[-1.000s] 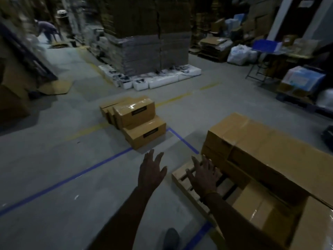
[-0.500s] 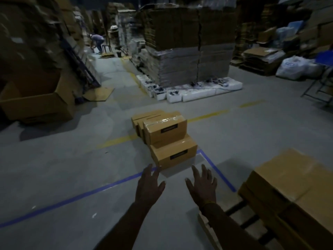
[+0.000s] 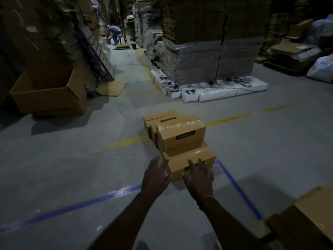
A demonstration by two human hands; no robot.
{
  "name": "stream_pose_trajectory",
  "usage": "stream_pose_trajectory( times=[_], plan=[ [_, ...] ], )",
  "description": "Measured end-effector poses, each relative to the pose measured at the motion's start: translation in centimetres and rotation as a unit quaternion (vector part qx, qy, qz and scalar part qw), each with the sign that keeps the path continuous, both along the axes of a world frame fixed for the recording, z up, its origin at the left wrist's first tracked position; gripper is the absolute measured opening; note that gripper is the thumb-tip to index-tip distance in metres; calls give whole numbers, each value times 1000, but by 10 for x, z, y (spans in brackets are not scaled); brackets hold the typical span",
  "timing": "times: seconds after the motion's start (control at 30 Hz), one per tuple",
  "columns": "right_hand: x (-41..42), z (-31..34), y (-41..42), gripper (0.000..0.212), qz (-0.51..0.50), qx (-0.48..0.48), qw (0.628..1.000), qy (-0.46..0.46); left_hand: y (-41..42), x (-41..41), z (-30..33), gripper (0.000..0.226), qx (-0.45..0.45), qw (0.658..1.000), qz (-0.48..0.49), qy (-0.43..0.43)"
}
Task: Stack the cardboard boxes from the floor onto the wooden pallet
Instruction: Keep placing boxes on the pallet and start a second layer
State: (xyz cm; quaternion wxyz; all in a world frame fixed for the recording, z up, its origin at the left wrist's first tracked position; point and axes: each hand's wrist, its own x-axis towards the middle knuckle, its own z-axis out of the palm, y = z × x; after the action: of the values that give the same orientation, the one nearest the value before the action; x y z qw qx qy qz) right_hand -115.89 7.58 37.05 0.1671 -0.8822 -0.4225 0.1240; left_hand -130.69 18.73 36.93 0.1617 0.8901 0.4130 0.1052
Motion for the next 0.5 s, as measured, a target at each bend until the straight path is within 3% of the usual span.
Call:
stream_pose_trajectory(
  times=[0.3, 0.5],
  plan=[
    [38, 2, 166, 66, -47, -8, 999, -9, 186, 26, -6, 68, 0, 999, -29, 17],
    [65, -4, 228, 67, -74, -43, 996, -1, 266, 61, -10, 66, -28, 999, -33, -5]
  ],
)
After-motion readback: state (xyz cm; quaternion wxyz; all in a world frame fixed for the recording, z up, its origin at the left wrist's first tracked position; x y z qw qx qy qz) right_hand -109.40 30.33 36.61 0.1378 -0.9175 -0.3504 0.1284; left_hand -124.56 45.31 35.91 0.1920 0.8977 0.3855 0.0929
